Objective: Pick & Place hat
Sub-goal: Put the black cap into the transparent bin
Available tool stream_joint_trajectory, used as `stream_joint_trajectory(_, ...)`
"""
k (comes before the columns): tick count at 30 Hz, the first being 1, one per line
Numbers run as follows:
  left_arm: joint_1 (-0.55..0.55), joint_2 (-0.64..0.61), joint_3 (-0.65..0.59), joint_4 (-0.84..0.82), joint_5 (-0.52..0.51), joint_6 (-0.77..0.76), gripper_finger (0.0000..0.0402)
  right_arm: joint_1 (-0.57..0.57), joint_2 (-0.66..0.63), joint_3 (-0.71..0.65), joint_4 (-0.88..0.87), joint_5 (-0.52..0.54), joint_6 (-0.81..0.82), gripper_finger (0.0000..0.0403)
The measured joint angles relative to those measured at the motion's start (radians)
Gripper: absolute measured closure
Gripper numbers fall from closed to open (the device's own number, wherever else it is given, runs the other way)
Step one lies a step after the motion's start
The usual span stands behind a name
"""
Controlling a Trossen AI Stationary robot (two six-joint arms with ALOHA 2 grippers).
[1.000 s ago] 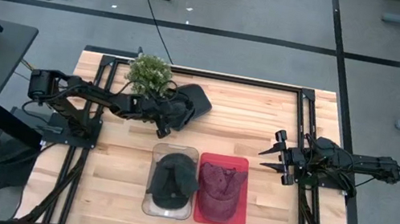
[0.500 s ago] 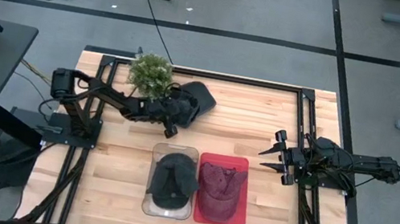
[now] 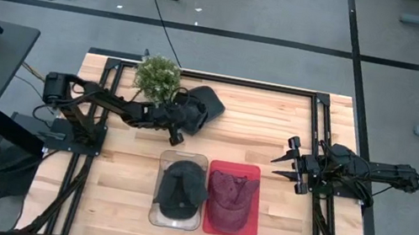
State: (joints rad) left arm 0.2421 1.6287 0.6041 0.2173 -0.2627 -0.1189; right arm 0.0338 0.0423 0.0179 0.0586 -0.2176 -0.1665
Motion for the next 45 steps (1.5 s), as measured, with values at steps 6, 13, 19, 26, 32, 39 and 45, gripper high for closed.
stream_joint_trajectory(6,-0.070,-0.098,0.002,0.001,-0.148,0.055,0.0398,0.000,0.000,0.000,0.000,0.000,0.000,0.0246)
stream_joint_trajectory(13,-0.168,-0.237,0.004,0.013,-0.256,0.101,0.0399,0.000,0.000,0.000,0.000,0.000,0.000,0.0246)
stream_joint_trajectory(19,-0.267,-0.355,0.003,0.014,-0.361,0.149,0.0400,0.000,0.000,0.000,0.000,0.000,0.000,0.0246)
stream_joint_trajectory(26,-0.373,-0.466,0.015,0.016,-0.409,0.184,0.0400,0.000,0.000,0.000,0.000,0.000,0.000,0.0246)
stream_joint_trajectory(32,-0.487,-0.500,0.080,0.011,-0.457,0.227,0.0400,0.000,0.000,0.000,0.000,0.000,0.000,0.0246)
stream_joint_trajectory(39,-0.655,-0.498,0.173,-0.022,-0.620,0.314,0.0400,0.000,0.000,0.000,0.000,0.000,0.000,0.0246)
stream_joint_trajectory(45,-0.791,-0.497,0.240,-0.033,-0.694,0.340,0.0400,0.000,0.000,0.000,0.000,0.000,0.000,0.0246)
